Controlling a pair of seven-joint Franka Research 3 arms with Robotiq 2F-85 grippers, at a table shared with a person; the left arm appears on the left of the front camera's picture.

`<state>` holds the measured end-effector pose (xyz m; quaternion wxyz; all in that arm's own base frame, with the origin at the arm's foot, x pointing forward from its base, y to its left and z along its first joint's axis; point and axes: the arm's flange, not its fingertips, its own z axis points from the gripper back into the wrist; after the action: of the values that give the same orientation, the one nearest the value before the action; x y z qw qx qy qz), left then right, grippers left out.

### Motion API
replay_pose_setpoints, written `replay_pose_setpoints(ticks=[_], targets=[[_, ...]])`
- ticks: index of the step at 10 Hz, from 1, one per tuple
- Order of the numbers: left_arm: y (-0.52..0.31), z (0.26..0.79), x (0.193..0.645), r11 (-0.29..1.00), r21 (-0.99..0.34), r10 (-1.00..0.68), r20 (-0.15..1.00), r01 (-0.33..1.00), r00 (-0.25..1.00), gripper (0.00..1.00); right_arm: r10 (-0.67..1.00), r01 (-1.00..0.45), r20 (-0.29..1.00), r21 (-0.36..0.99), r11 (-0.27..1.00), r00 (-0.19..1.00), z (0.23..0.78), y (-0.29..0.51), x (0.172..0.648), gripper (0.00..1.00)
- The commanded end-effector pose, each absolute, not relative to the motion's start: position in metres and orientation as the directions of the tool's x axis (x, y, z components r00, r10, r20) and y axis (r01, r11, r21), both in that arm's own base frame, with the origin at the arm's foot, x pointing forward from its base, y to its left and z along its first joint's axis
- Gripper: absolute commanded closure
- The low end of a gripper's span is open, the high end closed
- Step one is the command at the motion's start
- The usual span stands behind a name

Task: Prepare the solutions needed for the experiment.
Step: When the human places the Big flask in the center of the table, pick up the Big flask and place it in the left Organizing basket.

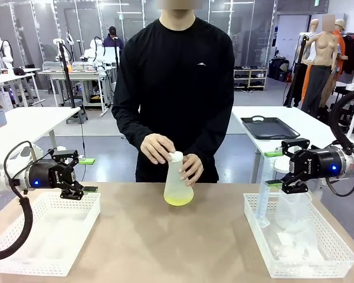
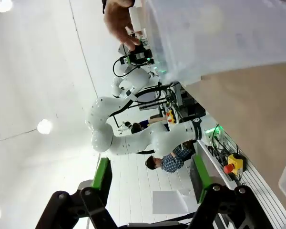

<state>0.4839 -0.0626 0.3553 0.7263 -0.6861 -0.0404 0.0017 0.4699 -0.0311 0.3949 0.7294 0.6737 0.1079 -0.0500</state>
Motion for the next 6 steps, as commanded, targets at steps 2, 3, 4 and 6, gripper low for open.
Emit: replay_pose_setpoints(ticks=[2, 3, 4, 6], targets=[[-0.0639, 0.356, 0.4847, 0.052, -0.996, 0.075, 0.077, 0.074, 0.994, 0.0, 0.101, 0.228, -0.235, 0.971, 0.074, 0.967, 0.3893, -0.0312, 0.4773, 0.17], [-0.0639, 0.356, 0.4847, 0.052, -0.996, 0.075, 0.077, 0.074, 0.994, 0.0, 0.081, 0.225, -0.232, 0.971, 0.082, 0.969, 0.3912, -0.0312, 0.4725, 0.17], [-0.0639, 0.356, 0.4847, 0.052, -0.996, 0.075, 0.077, 0.074, 0.994, 0.0, 0.081, 0.225, -0.232, 0.971, 0.082, 0.969, 0.3912, -0.0312, 0.4725, 0.17], [-0.0639, 0.356, 0.4847, 0.052, -0.996, 0.075, 0.077, 0.074, 0.994, 0.0, 0.081, 0.225, -0.232, 0.971, 0.082, 0.969, 0.3912, -0.0312, 0.4725, 0.17]])
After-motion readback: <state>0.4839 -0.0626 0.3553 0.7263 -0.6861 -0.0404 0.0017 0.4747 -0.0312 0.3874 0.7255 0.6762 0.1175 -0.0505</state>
